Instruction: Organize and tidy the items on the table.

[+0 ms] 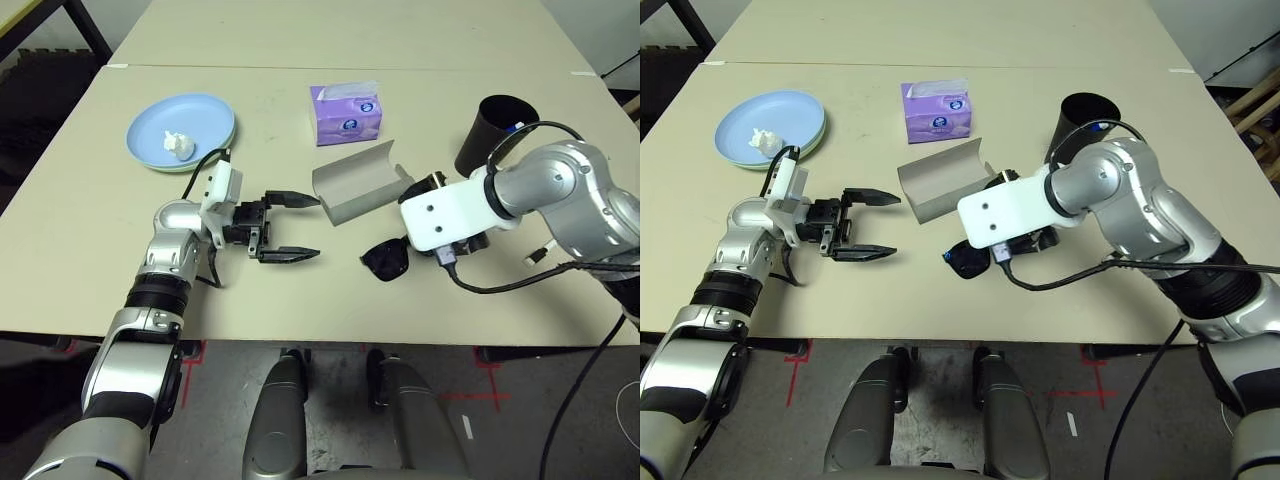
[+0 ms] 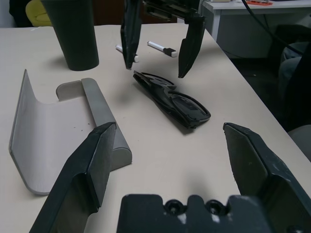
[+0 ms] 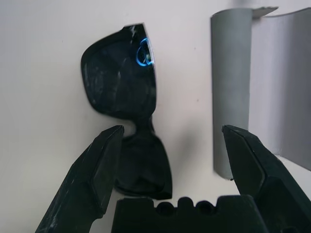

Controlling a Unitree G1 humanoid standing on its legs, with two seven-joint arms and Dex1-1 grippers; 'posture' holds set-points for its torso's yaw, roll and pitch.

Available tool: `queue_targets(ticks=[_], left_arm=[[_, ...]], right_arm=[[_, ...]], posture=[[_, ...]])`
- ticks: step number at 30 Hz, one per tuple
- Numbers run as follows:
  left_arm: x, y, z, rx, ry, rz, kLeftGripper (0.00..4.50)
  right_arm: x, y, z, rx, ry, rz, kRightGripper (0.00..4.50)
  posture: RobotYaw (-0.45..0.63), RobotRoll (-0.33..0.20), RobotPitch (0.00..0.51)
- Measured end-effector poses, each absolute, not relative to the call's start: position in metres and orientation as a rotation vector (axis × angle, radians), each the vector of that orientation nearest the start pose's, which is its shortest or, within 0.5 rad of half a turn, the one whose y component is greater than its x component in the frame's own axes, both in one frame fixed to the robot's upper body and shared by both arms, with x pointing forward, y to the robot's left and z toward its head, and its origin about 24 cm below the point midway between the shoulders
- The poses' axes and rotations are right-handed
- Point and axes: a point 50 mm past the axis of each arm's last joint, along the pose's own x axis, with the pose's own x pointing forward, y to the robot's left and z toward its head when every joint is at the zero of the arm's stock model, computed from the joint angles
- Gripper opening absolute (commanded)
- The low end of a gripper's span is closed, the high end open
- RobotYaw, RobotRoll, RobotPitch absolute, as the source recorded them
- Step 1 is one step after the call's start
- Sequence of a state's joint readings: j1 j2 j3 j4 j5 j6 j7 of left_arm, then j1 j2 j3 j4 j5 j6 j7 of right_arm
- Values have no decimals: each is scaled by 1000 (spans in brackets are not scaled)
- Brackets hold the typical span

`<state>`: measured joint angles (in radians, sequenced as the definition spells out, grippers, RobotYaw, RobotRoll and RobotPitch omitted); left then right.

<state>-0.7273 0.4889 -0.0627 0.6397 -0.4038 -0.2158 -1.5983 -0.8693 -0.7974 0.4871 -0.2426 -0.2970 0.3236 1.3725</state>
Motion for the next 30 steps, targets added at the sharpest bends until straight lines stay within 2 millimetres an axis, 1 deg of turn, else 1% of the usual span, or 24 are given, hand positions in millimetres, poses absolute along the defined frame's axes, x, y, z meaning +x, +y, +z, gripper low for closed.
queue_targets(ticks=[10, 19, 30], left_arm=[[326, 182, 150, 343, -152, -1547, 4491], [326, 182, 149, 352, -144, -1547, 4491], [327, 181, 151, 357, -148, -1549, 4491]], right_arm=[[295, -111, 221, -1562, 253, 1241, 4500], [294, -111, 220, -1611, 266, 1272, 4500], [294, -111, 221, -1657, 277, 1246, 4500]], posture=[[95, 0, 259], [98, 0, 255], [101, 0, 251]])
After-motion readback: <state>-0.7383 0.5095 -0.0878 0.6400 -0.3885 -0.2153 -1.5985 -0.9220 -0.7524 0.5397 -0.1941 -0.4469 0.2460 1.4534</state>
